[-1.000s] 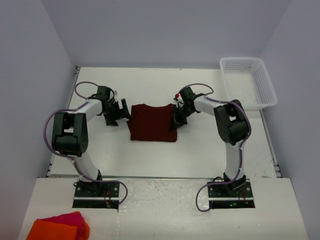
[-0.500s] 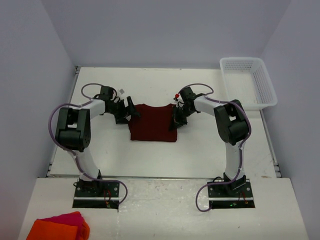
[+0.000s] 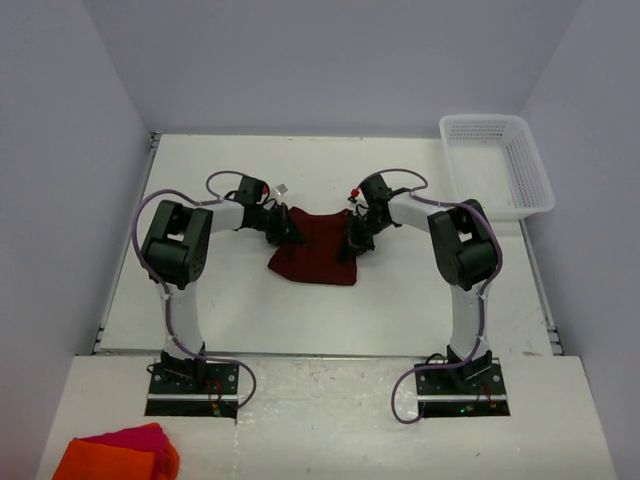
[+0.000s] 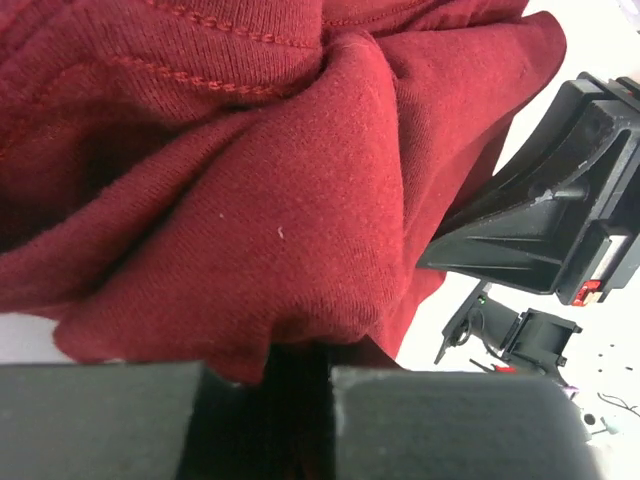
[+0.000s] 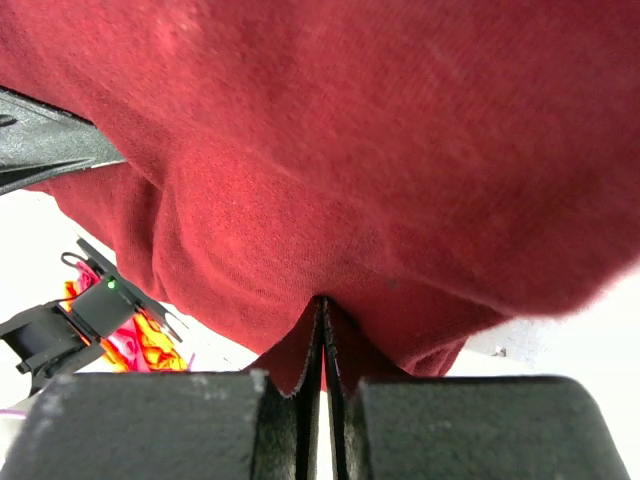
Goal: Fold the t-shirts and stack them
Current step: Put the neatly folded tshirt into the corner of the board with the left arm
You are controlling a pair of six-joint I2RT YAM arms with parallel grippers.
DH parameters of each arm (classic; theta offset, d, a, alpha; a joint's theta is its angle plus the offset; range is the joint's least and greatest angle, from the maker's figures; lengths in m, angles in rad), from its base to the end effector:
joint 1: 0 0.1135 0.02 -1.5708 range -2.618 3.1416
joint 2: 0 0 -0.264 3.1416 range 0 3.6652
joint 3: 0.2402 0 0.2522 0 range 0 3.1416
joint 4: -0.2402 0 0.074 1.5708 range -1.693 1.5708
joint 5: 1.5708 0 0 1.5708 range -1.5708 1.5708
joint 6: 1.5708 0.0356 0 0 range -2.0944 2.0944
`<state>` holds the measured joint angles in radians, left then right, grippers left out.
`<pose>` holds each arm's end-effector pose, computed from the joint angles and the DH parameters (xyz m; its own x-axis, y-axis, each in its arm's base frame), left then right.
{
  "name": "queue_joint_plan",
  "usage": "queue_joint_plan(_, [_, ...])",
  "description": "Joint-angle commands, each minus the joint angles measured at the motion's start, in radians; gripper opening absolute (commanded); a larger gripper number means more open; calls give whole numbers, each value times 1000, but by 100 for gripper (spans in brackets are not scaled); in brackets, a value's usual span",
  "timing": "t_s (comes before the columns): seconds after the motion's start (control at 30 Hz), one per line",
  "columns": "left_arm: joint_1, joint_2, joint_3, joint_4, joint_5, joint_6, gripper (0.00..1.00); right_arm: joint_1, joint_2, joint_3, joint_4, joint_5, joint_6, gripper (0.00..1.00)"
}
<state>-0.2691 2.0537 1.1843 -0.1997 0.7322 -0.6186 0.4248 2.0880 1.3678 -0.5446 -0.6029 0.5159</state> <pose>0.3743 -0.1279 0.1108 -0.9830 -0.1763 -0.0519 -0.0765 0.6496 -0.7564 0.3610 0.1855 0.1280 -1.0000 -0.0063 0.0047 -0.0021 0.7854 0.6189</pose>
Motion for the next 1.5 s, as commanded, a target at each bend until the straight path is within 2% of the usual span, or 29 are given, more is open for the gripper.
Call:
queue_joint_plan(0.0, [-13,83,-37,-124,-224,65,0,-1,-25,-16,35,-15,6,0])
queue_joint_plan(0.23, [1,-4,3,-228,-310,108,0,-1,-14,-22,41,-6,3,0])
queue_joint_plan(0.27, [5,-13,1,-243,-324,112,1,0,-14,-22,43,-6,6,0])
queue_joint_plan(0.3, [8,-29,1,-254,-335,117,11,0,-14,-22,43,-6,6,0])
queue_joint_plan(0.33, [11,-36,-3,-265,-346,120,13,-1,-14,-21,43,-8,6,0])
queue_joint_plan(0.5, [51,-93,-66,-273,-398,125,20,0,-17,-13,35,-5,1,0])
queue_joint_plan(0.63, [83,-95,-120,-244,-372,138,23,0,-14,-19,38,-6,-1,0])
queue_joint_plan(0.67, [88,-93,-126,-241,-358,140,27,0,-13,-19,38,-6,-1,0])
queue_joint_plan(0.77, [97,-99,-150,-205,-330,135,53,0,-6,-27,43,-8,-1,0])
queue_joint_plan(0.8, [99,-110,-155,-199,-329,134,64,0,-6,-30,46,-9,1,0])
queue_joint_plan(0.83, [99,-115,-155,-193,-327,132,68,0,-5,-30,46,-8,3,0])
queue_joint_plan(0.87, [99,-124,-155,-196,-332,132,75,0,-5,-30,44,-5,1,0])
queue_joint_plan(0.9, [99,-128,-152,-201,-336,132,76,0,-5,-29,41,-3,-1,0])
queue_joint_plan(1.03, [100,-139,-150,-228,-356,138,75,0,-6,-15,31,-1,-1,0])
queue_joint_plan(1.17, [105,-132,-176,-221,-361,143,67,0,-9,-9,28,-5,-1,0])
queue_joint_plan(1.47, [119,-201,-302,-150,-382,94,65,-1,-9,-21,35,-11,-1,0])
